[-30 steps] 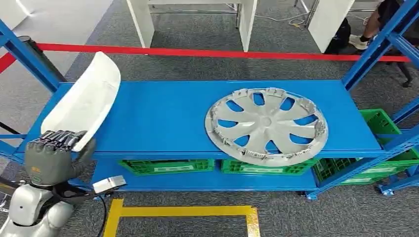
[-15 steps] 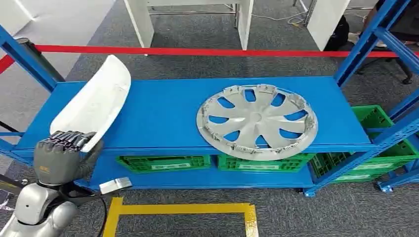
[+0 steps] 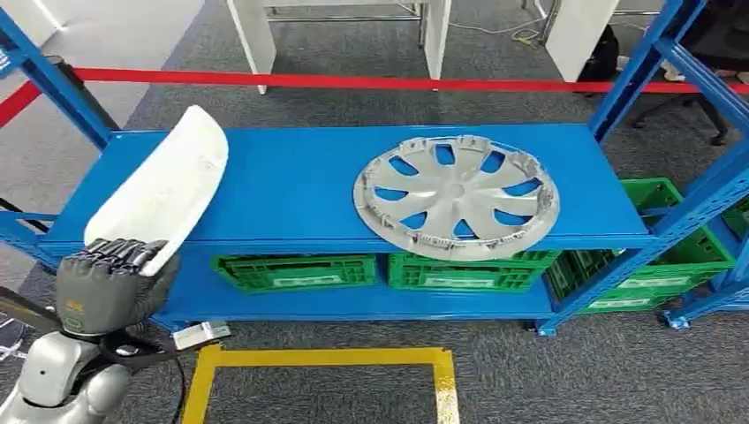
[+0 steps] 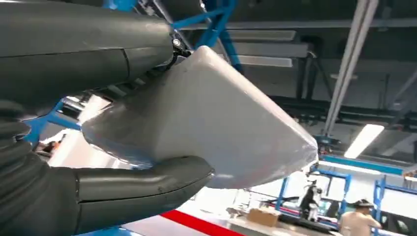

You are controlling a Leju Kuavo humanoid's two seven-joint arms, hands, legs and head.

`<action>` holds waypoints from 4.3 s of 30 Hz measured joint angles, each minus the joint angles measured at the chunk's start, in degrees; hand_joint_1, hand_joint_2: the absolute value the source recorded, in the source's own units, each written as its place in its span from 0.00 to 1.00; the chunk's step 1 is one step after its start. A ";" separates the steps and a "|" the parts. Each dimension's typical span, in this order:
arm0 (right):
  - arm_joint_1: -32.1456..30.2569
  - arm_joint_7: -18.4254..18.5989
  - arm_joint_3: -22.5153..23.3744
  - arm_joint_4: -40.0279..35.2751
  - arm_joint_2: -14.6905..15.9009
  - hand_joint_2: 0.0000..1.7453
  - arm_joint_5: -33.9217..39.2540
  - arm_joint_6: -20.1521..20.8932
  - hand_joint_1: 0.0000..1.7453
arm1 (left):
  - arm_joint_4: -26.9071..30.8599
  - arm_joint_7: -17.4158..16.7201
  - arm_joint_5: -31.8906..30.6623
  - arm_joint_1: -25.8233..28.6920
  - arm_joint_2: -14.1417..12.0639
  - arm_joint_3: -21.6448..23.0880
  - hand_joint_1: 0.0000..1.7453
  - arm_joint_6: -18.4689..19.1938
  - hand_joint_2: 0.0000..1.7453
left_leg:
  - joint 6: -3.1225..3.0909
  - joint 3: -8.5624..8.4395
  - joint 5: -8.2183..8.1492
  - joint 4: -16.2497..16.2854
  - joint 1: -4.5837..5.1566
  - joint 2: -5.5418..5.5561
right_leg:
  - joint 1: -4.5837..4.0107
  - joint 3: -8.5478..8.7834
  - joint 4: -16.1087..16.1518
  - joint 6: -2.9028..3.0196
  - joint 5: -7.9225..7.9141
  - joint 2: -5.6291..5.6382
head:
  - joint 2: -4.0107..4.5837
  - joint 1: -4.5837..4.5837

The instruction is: Take the parts from the cabinet and place them on the table.

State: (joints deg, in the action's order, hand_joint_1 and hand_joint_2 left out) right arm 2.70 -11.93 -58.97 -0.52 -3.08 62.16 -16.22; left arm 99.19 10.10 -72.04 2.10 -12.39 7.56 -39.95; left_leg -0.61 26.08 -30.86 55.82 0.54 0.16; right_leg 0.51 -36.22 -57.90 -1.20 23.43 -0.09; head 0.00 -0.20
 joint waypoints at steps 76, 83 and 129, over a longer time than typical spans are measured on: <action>-1.58 -2.60 1.57 0.55 -4.41 0.00 6.56 -4.09 0.00 | -1.31 2.67 6.32 2.20 -0.94 -3.91 1.00 -0.13 1.00 | 0.40 10.50 10.07 0.84 -0.34 -0.94 | -1.11 13.00 3.90 1.32 9.81 0.08 | 0.00 -0.37; -1.60 -3.10 1.57 0.59 -4.41 0.00 6.19 -3.96 0.00 | -1.33 3.13 8.15 3.65 -1.09 -4.28 1.00 -0.11 1.00 | 2.26 13.14 -3.58 18.77 -0.97 -0.56 | -0.68 7.38 3.17 2.83 4.82 -0.66 | 0.00 0.31; -0.94 -3.72 1.53 0.79 -4.50 0.00 5.81 -3.32 0.00 | -1.38 3.58 10.34 3.90 -1.94 -3.78 1.00 -0.15 1.00 | -0.81 4.52 3.56 0.45 -0.77 -0.74 | -0.49 -5.24 -16.91 -0.57 11.20 -0.10 | 0.00 0.00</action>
State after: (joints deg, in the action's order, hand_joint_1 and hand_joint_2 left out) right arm 1.76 -15.65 -57.44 0.26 -7.58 67.97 -19.54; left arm 97.81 13.68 -61.70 6.00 -14.34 3.78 -40.11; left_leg -1.42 30.60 -27.30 56.27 -0.22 -0.59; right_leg 0.02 -41.45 -74.80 -1.77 34.63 -0.20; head 0.00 -0.20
